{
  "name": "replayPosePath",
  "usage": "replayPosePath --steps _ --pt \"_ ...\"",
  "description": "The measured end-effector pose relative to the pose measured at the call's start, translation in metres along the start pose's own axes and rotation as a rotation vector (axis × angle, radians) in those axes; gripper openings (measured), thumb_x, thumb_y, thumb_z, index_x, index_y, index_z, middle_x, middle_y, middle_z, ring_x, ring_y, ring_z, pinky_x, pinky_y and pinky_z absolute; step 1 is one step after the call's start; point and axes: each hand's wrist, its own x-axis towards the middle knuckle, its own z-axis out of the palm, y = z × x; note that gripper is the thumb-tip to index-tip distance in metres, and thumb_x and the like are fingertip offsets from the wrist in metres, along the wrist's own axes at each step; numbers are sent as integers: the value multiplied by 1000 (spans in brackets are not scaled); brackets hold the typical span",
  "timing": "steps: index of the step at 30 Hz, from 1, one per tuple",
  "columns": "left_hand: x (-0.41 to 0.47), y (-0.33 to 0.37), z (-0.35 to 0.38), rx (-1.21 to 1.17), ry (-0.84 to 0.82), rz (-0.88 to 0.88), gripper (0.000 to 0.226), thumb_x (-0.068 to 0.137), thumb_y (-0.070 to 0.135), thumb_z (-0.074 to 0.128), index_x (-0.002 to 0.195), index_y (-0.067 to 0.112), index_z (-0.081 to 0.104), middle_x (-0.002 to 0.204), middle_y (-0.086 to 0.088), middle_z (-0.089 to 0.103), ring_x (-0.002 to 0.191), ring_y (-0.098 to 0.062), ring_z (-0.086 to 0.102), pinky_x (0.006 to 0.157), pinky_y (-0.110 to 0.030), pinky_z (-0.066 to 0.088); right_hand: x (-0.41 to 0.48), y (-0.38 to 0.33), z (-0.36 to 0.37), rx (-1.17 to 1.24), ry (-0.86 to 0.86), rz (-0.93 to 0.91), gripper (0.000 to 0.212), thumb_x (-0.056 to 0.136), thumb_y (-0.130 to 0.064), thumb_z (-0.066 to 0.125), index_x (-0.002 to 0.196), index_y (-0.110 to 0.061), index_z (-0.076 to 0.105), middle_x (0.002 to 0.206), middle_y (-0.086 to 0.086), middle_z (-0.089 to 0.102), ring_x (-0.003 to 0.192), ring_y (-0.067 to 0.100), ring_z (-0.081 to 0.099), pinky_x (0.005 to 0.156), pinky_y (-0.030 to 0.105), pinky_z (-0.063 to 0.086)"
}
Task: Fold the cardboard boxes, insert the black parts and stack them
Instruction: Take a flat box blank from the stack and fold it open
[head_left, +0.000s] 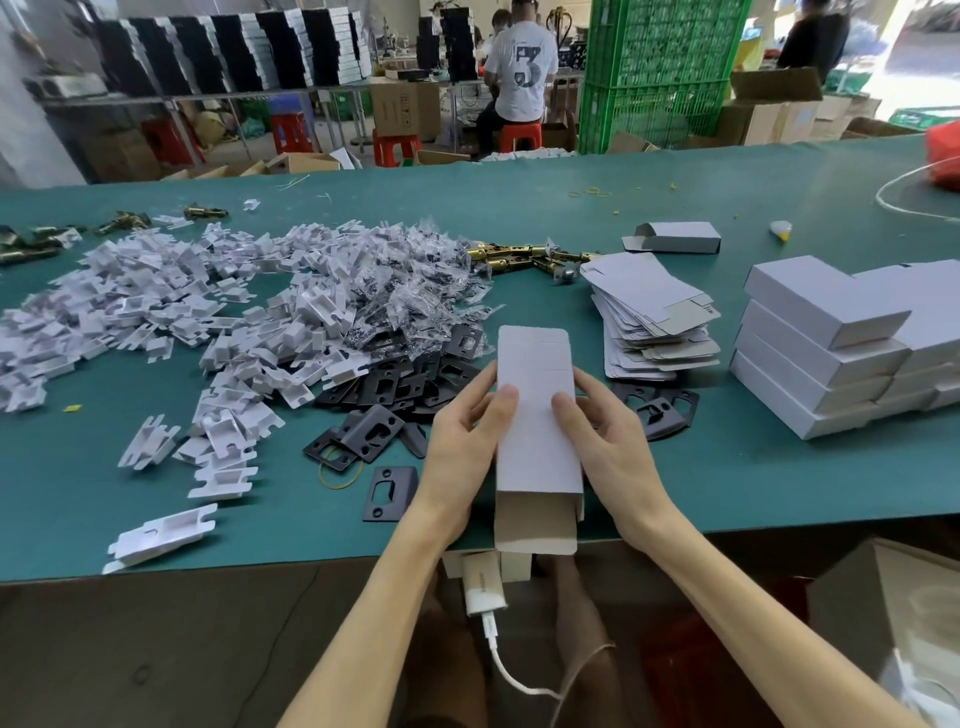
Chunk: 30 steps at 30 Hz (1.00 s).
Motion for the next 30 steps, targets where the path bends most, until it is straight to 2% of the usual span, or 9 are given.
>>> replayPosePath --steps 4,8,10,16,20,23,25,28,30 --pt "0 -4 -1 59 50 -4 24 98 22 70 121 14 72 113 -12 77 104 -32 72 87 -50 57 -1 -3 -1 70 43 29 21 104 -25 56 120 -17 67 105 2 76 89 18 73 70 31 59" --pt "0 -5 -2 39 57 -19 16 100 20 68 113 14 74 107 -10 78 94 -23 72 80 -43 58 -1 -3 2 24 90 42 16 103 -26 58 108 -14 68 99 9 75 90 31 72 79 53 59" --pt "-1 -3 -1 26 53 -19 13 100 20 67 111 18 75 106 -8 79 93 -21 72 79 -42 58 -1 -2 2 2 94 39 16 103 -27 59 108 -15 69 100 8 75 93 34 71 81 56 59" --pt "-3 -3 0 34 111 7 22 100 18 68 121 15 74 109 -10 78 92 -28 71 76 -47 57 -1 0 0 52 56 20 13 101 -28 63 108 -21 71 101 6 76 95 27 72 77 42 60" --pt "-5 -2 -2 19 48 100 54 101 16 67 147 41 55 112 -14 73 96 -23 73 82 -43 64 0 3 0 58 60 10 12 100 -29 65 105 -22 72 101 6 76 92 24 73 74 40 60" --pt "-5 -3 -2 50 16 109 38 103 16 64 137 33 68 122 -9 73 100 -30 72 85 -46 63 -1 3 -2 77 38 11 12 98 -31 66 105 -23 73 100 6 75 88 21 73 71 37 59" --pt "-5 -4 -1 71 10 93 30 102 18 65 129 28 73 126 -4 73 100 -26 72 86 -47 62 -2 1 -2 99 24 15 14 97 -33 67 105 -24 74 100 6 75 88 21 72 71 37 60" --pt "-6 -1 2 44 -43 52 34 100 17 69 131 29 72 119 2 77 96 -16 73 81 -35 64 -2 -1 -4 138 44 24 18 95 -35 67 105 -22 74 101 9 74 89 24 69 74 44 61" --pt "-6 0 2 45 -60 50 37 98 16 72 132 30 71 120 3 76 99 -16 73 82 -34 63 -2 -2 -5 168 42 28 18 96 -32 65 105 -19 73 102 11 74 86 24 70 73 43 61"
